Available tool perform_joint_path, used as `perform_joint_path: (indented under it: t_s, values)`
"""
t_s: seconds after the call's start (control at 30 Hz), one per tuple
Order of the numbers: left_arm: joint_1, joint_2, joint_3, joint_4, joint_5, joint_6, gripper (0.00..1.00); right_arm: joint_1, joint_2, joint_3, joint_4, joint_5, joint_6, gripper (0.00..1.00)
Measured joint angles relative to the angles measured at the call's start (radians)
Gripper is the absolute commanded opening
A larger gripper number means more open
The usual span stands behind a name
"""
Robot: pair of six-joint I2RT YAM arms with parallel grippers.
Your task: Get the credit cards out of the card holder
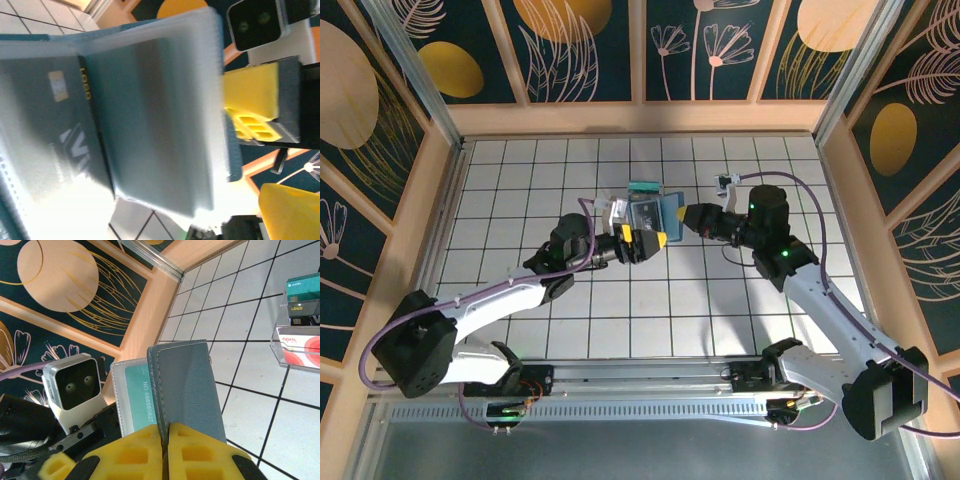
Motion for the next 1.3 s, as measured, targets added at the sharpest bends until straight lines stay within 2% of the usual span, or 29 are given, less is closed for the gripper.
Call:
perform_joint_path:
  t_s: [0.17,0.2,0.23,0.4,0.5,0.53,0.6,0.7,0.77,0.8,0.9,1.0,1.13,1.3]
  values:
    - [0.0,-0.006,0.0,0.006,0.008,0.002,0.98,0.0,-0.002,0.0,-0.002,0.0,0.001,0.0]
    - [0.0,-0.006,0.0,0.006,0.007,0.001,0.95,0.0,-0.002,0.0,-0.002,0.0,0.001,0.0]
    - [0.0,-0.005,0.0,0.006,0.006,0.002,0.9,0.0,-0.002,0.0,-0.002,0.0,0.001,0.0]
    - [0.0,0.015,0.005,-0.035,-0.044,0.0,0.46,0.0,-0.003,0.0,-0.003,0.001,0.0,0.0]
    - [0.0,0.019,0.008,-0.08,-0.09,0.001,0.23,0.0,-0.008,0.0,-0.018,0.005,-0.001,0.0]
    - [0.0,0.019,0.008,-0.089,-0.105,0.0,0.18,0.0,-0.011,0.0,-0.027,0.009,-0.003,0.05]
    - [0.0,0.019,0.008,-0.112,-0.126,0.007,0.1,0.0,-0.015,0.0,-0.058,0.032,-0.017,0.24]
    - [-0.001,0.018,0.008,-0.139,-0.145,0.01,0.06,0.002,-0.016,0.002,-0.132,0.104,-0.039,0.44]
    - [-0.001,0.018,-0.001,-0.151,-0.156,0.005,0.04,0.002,-0.02,0.005,-0.2,0.179,-0.051,0.66]
    - [-0.001,0.018,-0.011,-0.151,-0.157,0.002,0.03,0.002,-0.023,0.008,-0.24,0.224,-0.055,0.69]
    - [-0.001,0.019,-0.061,-0.147,-0.155,-0.023,0.03,0.003,-0.037,0.019,-0.356,0.364,-0.07,0.69]
    - [-0.001,0.026,-0.121,-0.147,-0.154,-0.06,0.03,0.011,-0.058,0.021,-0.442,0.469,-0.074,0.62]
    - [-0.002,0.039,-0.174,-0.157,-0.156,-0.107,0.03,0.06,-0.081,0.023,-0.489,0.537,-0.079,0.48]
    - [-0.011,0.07,-0.191,-0.166,-0.158,-0.154,0.03,0.159,-0.069,0.038,-0.495,0.576,-0.072,0.42]
